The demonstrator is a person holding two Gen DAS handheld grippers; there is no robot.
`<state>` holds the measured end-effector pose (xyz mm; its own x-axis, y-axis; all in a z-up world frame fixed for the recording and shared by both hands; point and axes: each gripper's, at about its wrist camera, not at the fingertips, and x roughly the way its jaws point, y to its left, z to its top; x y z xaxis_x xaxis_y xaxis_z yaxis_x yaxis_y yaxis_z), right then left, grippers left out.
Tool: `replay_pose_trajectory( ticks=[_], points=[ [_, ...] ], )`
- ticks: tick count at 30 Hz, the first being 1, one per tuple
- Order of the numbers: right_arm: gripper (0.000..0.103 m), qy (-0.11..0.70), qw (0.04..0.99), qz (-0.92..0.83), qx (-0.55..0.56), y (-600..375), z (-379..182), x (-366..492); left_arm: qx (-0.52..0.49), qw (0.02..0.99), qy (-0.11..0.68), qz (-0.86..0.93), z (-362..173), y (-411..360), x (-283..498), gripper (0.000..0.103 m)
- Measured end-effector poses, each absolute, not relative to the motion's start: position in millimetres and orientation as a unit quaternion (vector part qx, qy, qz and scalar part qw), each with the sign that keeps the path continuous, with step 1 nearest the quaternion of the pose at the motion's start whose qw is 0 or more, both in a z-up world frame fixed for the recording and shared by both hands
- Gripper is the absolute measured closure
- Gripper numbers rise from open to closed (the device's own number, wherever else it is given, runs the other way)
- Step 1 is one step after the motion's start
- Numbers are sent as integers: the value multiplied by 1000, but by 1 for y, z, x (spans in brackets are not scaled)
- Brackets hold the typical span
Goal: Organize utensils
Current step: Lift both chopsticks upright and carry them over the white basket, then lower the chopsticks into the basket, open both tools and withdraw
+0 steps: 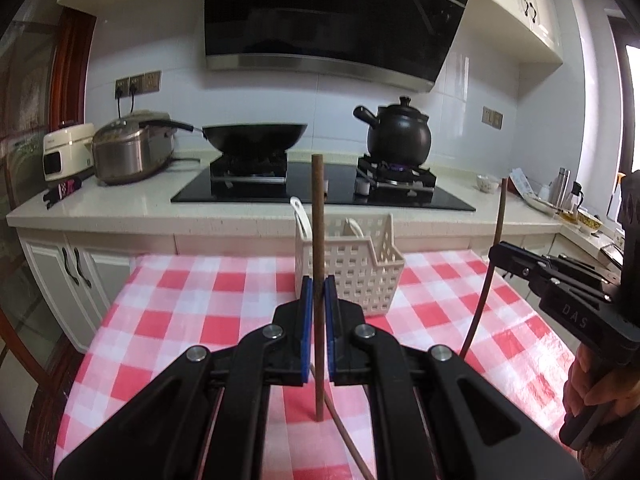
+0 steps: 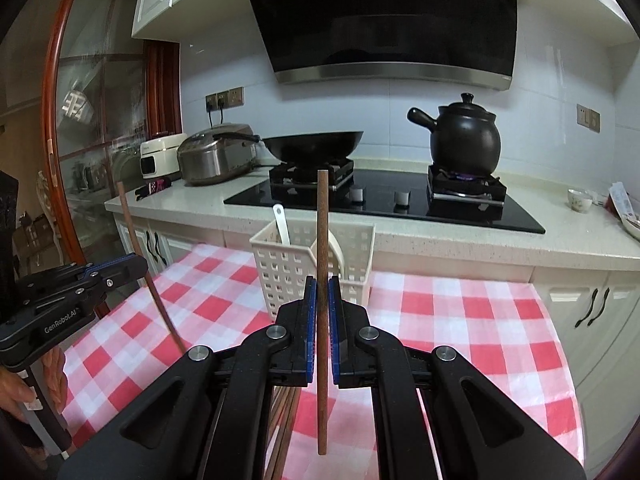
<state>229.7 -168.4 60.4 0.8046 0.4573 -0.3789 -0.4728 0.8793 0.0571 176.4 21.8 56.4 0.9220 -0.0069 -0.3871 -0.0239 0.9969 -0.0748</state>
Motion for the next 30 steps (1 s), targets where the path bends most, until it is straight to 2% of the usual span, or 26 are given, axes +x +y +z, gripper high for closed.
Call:
replay_pose_trajectory(
  ticks=[18, 30],
  points=[
    [97, 133, 961, 243, -22, -153, 122, 298, -5, 990, 138, -7, 145, 22, 233, 97],
    [97, 113, 964, 239, -33, -127, 160, 349, 6, 993, 114, -16, 204, 17, 297, 97]
  ],
)
